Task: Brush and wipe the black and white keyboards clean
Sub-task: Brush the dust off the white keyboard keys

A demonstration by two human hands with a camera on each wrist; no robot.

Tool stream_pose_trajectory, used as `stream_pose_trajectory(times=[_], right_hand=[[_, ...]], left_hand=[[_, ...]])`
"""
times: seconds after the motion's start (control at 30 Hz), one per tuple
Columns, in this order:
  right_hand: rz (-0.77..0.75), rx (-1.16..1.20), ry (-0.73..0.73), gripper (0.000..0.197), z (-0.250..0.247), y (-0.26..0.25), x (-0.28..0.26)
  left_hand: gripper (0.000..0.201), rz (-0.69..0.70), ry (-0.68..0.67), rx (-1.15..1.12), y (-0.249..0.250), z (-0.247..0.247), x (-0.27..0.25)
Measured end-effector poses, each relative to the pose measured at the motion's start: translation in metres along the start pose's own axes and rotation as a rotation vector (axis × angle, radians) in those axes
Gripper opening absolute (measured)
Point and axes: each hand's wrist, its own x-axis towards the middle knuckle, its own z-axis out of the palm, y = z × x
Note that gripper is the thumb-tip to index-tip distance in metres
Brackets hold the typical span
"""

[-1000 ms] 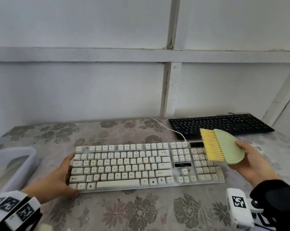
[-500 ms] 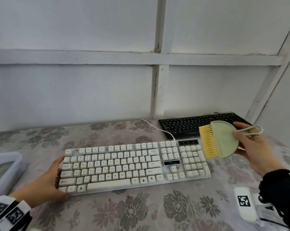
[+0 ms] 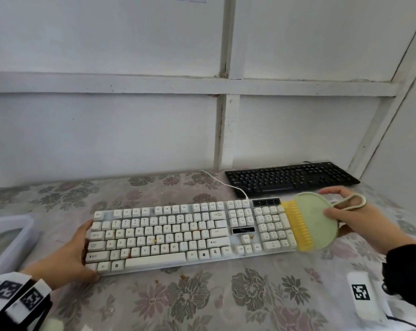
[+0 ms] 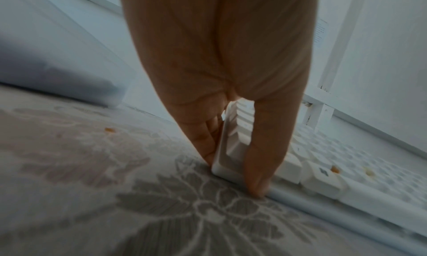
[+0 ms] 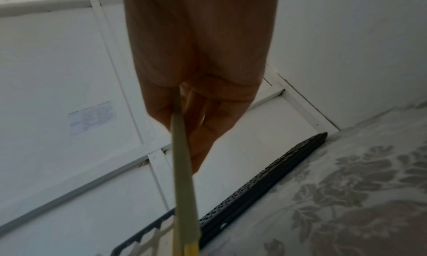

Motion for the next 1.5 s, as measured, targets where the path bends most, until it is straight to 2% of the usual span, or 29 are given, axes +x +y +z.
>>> stream_pose_trajectory(times=[0.17, 0.43, 0.63, 0.8, 0.97, 1.07, 1.13, 1.3, 1.5], right_hand=[[-0.096, 0.074, 0.08, 0.045, 0.006, -0.01, 0.007], [-0.016, 0.032, -0.03, 0.044, 0.008, 0.009, -0.013], [-0.067, 0.199, 0.111, 0.044, -0.006, -0.002, 0.004], [-0.011, 0.182, 0.043, 0.045, 0.01, 0.013, -0.002], [0.073, 0.037, -0.051, 0.042, 0.004, 0.022, -0.021], [0.051, -0.015, -0.068, 0.041, -0.008, 0.006, -0.021], [-0.006, 0.005, -0.007, 0.043, -0.013, -0.009, -0.015], [-0.136, 0.06, 0.073, 0.046, 0.009, -0.039, 0.0], [-0.08, -0.122, 0.022, 0.045, 0.036, -0.028, -0.015]], left_hand=[[0.14, 0.037, 0.008, -0.02, 0.002, 0.002, 0.0], [0.141, 0.017, 0.008, 0.025, -0.004, -0.001, 0.003], [0.139, 0.009, 0.004, 0.075, -0.008, -0.004, 0.006], [0.128, 0.027, 0.07, 0.073, -0.027, -0.008, 0.014], [0.135, 0.021, 0.077, 0.052, -0.046, -0.01, 0.027], [0.126, 0.002, 0.149, 0.145, -0.02, 0.002, 0.014], [0.114, -0.003, 0.2, 0.219, -0.01, 0.008, 0.008], [0.101, -0.045, 0.214, 0.273, -0.003, 0.009, 0.003], [0.095, -0.021, 0.245, 0.258, 0.001, 0.013, -0.002]])
